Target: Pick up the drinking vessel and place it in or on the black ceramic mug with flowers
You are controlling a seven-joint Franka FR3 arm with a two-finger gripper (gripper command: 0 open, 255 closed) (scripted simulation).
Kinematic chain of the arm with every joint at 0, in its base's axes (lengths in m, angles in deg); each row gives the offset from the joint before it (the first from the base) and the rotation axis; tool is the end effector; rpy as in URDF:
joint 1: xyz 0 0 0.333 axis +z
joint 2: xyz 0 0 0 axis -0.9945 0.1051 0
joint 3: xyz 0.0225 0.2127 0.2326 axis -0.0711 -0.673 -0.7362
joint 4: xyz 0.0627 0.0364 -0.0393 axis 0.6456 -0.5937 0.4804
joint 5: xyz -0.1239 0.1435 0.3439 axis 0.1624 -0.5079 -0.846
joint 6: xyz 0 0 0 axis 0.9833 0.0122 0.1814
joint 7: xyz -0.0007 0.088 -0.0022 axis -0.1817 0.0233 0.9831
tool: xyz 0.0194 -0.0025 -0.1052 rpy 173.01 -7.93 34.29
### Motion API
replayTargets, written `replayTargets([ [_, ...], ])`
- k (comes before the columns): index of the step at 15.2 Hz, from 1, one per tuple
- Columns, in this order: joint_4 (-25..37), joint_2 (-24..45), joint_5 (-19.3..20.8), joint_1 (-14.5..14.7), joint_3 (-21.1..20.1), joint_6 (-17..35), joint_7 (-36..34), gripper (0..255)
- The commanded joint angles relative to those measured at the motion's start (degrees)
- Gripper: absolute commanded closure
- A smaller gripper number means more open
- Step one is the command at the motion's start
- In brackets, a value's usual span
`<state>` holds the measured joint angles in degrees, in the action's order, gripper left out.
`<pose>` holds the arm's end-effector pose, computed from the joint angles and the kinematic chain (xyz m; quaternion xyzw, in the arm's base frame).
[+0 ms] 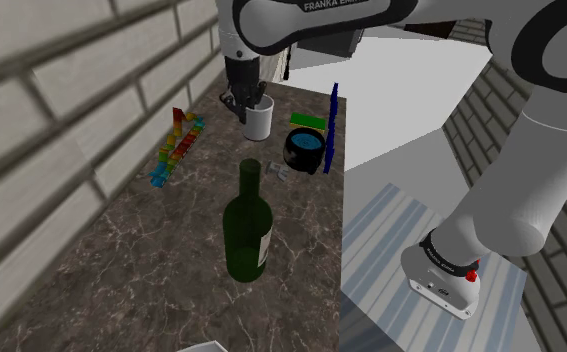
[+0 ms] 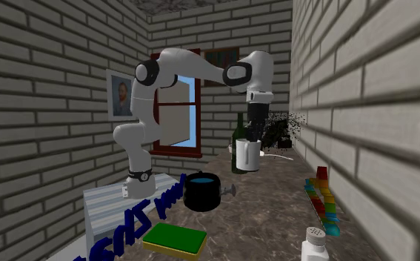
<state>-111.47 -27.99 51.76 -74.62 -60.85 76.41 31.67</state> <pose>0.5826 0.2441 0.4688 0.9993 0.0139 -0.0062 0.0335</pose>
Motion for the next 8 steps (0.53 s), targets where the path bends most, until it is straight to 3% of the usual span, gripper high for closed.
replayTargets([
  [1, 1.3, -0.2, -0.1, 0.0, 0.0, -1.5, 0.2, 255],
  [8, 6.4, -0.4, -0.3, 0.2, -0.1, -6.8, 0.5, 255],
])
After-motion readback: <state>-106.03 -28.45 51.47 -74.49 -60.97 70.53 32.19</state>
